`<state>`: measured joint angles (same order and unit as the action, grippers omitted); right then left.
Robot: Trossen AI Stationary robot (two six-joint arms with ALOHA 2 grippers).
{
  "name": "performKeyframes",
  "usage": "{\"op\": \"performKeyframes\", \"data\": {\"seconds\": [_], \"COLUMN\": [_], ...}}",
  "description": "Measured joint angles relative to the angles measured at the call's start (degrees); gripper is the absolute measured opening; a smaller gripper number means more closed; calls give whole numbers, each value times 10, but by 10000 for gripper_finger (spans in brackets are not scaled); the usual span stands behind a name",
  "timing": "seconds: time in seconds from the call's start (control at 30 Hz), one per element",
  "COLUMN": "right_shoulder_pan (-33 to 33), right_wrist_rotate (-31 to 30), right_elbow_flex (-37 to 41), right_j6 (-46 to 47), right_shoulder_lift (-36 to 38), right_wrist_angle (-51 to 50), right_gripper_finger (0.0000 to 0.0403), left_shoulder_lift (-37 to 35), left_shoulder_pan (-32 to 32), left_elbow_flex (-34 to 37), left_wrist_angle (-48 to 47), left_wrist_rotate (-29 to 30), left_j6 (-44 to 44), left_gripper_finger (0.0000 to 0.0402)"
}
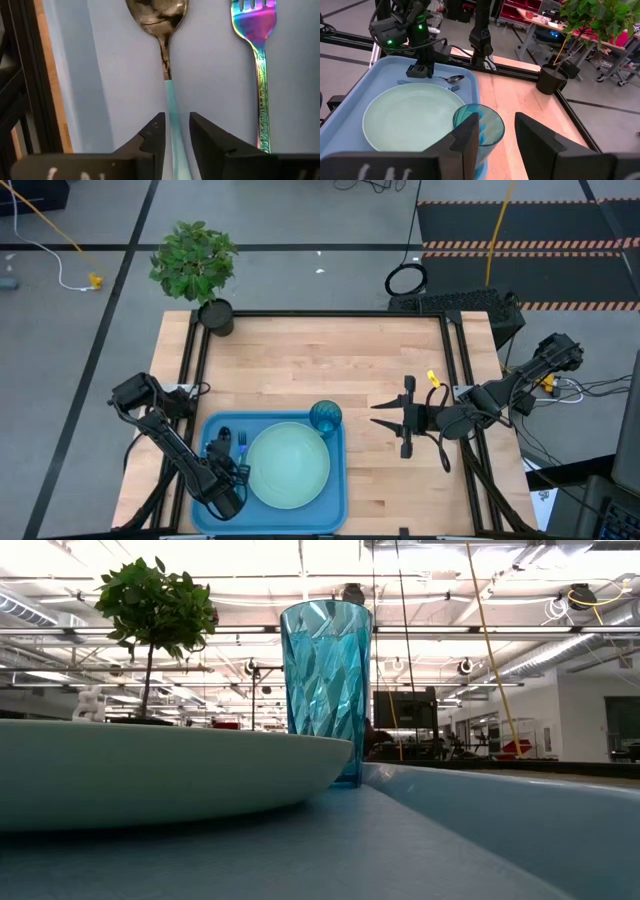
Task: Pick and place plate/cup/fork/spoon on tray
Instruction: Put the blue spoon beside the blue fork, then return to Home Position
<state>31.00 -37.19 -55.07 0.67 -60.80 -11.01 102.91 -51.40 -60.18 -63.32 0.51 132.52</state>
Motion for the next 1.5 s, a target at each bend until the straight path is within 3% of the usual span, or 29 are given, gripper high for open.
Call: {"op": "performKeyframes", "data": {"seconds": [0.17, 0.37, 0.47, 0.6, 0.87, 1.0, 1.17, 1.4, 1.5], "right_shoulder_pan": [0, 0, 0, 0, 0, 0, 0, 0, 0], "right_wrist_rotate": [0, 0, 0, -1, -18, -16, -17, -17, -14], "right_elbow_flex": [0, 0, 0, 0, 0, 0, 13, 80, 112], "right_j6": [0, -3, -5, -15, -31, -53, -72, -118, -142], "right_shoulder_lift": [0, 0, 0, 0, 0, 0, 1, 1, 8], "right_wrist_angle": [0, 0, 0, 0, -2, -2, 12, 103, 149], "right_gripper_finger": [118, 118, 118, 115, 54, 9, 9, 2, 1], "left_shoulder_lift": [-8, -70, -109, -161, -250, -269, -278, -278, -278], "left_shoulder_pan": [0, 0, 0, 2, 32, 56, 81, 91, 91], "left_elbow_flex": [0, -1, -8, -14, -15, -15, -15, -14, -8], "left_wrist_angle": [-1, -15, -32, -41, -41, -41, -40, -10, 41], "left_wrist_rotate": [-1, 2, 53, 180, 459, 487, 532, 562, 586], "left_j6": [-5, -22, -56, -145, -458, -598, -671, -726, -782], "left_gripper_finger": [101, 101, 102, 102, 102, 102, 94, 10, 9]}}
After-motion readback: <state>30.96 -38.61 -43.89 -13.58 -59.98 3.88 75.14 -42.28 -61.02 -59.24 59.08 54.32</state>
